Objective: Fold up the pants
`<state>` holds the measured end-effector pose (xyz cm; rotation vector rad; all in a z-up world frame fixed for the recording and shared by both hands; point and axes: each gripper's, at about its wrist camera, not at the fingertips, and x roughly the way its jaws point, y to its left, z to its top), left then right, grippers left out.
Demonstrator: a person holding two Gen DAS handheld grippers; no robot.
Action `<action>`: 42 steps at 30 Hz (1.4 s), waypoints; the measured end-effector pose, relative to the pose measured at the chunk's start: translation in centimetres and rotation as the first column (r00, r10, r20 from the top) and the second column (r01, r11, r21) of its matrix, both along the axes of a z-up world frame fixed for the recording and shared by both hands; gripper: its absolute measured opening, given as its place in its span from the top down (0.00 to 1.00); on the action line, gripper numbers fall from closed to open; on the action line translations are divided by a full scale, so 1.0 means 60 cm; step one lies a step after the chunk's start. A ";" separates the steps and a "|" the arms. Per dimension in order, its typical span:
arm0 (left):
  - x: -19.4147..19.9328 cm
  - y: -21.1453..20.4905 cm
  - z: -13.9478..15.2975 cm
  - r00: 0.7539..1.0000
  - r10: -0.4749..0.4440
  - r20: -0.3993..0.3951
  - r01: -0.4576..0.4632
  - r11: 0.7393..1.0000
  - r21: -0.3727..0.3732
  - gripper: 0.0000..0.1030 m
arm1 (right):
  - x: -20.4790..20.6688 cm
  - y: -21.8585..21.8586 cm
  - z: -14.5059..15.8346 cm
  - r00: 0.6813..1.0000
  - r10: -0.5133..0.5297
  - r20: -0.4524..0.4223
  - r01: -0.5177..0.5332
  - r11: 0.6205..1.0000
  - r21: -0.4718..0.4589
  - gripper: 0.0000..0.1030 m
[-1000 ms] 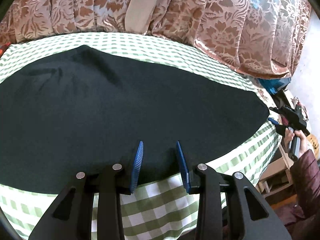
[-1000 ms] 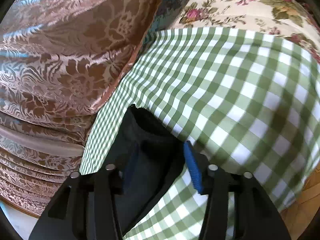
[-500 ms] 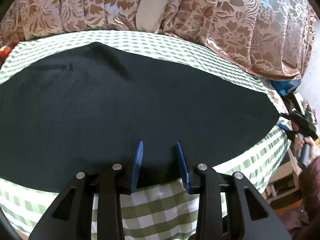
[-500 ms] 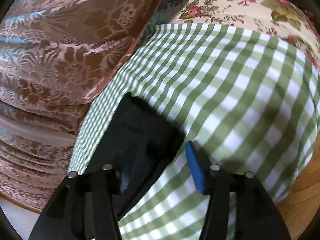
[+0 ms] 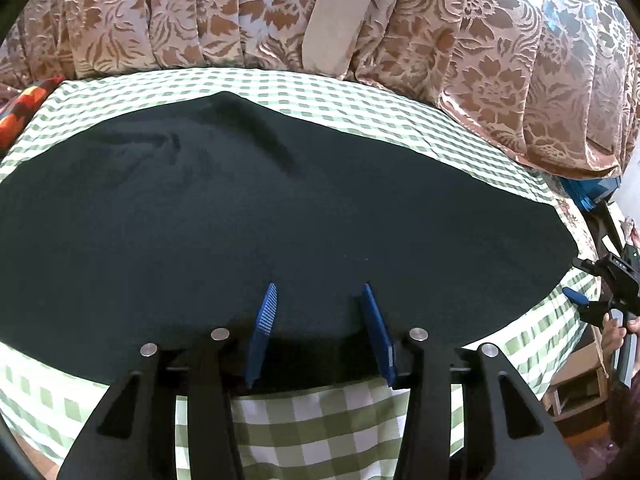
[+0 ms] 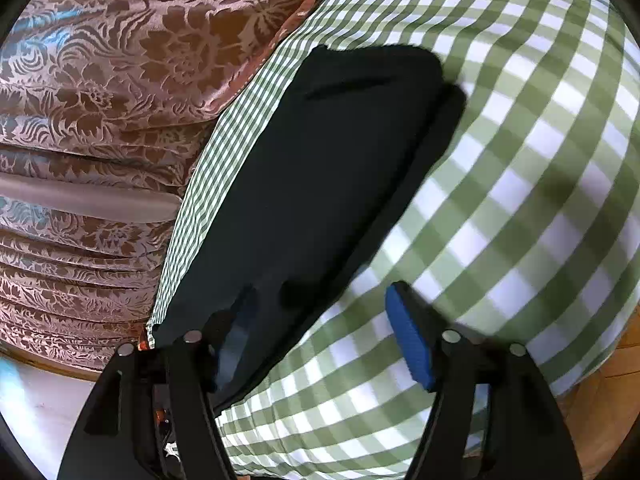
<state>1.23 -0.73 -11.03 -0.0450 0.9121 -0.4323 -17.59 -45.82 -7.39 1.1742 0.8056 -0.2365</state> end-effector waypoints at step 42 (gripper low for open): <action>0.023 0.043 0.013 0.991 -0.009 -0.132 -0.027 0.961 -0.274 0.57 | 0.085 0.045 0.132 0.969 0.176 0.173 -0.125 0.955 -0.270 0.87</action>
